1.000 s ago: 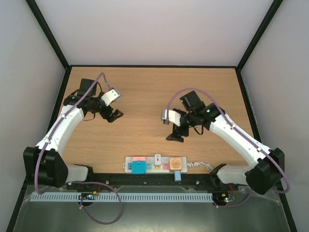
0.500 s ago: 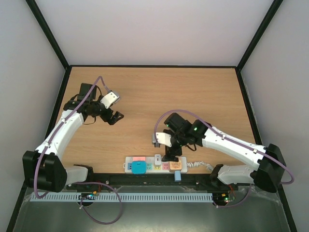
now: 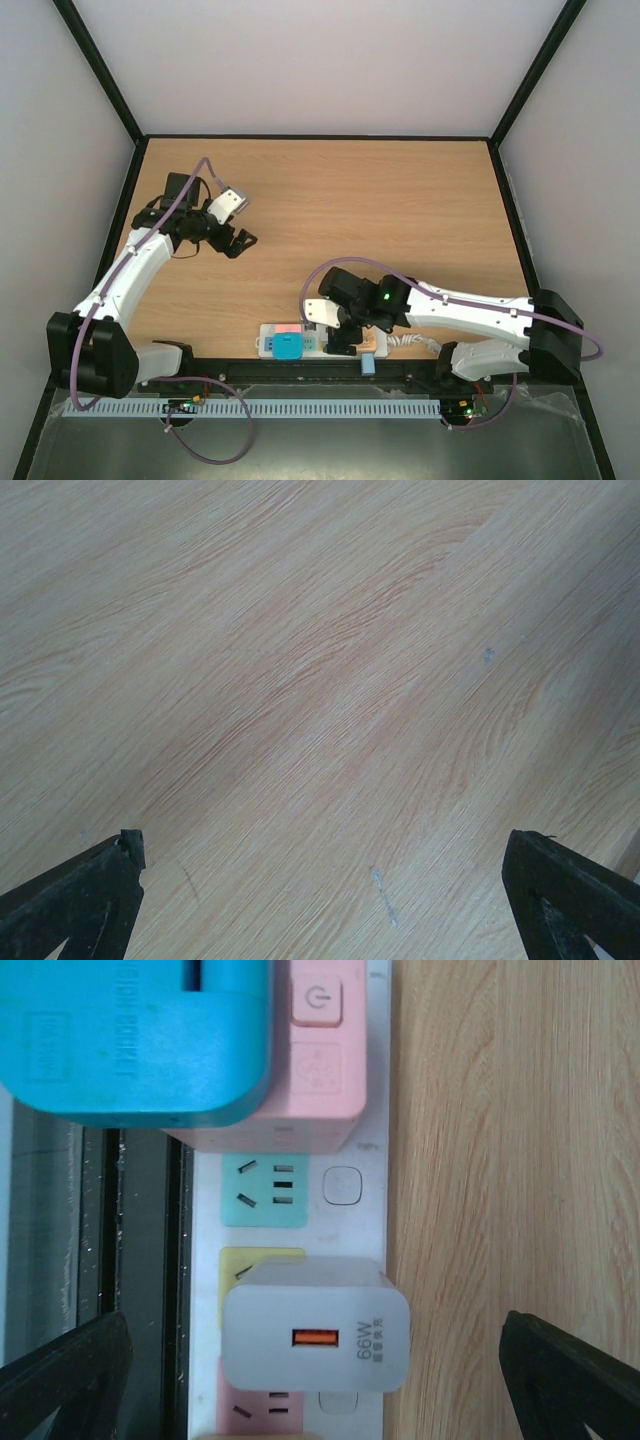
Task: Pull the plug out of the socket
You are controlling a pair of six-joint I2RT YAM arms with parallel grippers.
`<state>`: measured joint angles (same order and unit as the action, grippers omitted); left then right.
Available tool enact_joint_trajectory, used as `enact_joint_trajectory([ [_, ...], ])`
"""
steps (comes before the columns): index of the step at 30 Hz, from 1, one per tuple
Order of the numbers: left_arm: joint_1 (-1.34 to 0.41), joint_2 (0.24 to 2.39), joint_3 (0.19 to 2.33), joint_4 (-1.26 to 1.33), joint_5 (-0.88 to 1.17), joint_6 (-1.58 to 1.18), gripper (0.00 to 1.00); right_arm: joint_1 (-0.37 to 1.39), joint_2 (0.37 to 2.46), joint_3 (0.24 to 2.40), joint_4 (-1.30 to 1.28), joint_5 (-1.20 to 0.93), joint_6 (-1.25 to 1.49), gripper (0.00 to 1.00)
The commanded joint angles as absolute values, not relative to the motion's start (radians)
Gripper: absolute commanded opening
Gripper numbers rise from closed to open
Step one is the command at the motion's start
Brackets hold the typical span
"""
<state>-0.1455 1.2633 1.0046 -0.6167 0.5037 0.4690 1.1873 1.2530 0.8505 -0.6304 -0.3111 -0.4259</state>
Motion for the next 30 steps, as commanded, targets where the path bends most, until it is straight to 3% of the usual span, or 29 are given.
enact_joint_trajectory([
  [1,-0.147,1.234,1.018,-0.615,0.501,0.443,1.0,1.209,1.287,0.818,-0.57,-0.259,-0.383,0.98],
  [30,-0.149,1.29,1.012,-0.573,0.505,0.435,1.0,1.25,1.479,0.777,-0.468,-0.116,-0.311,0.99],
])
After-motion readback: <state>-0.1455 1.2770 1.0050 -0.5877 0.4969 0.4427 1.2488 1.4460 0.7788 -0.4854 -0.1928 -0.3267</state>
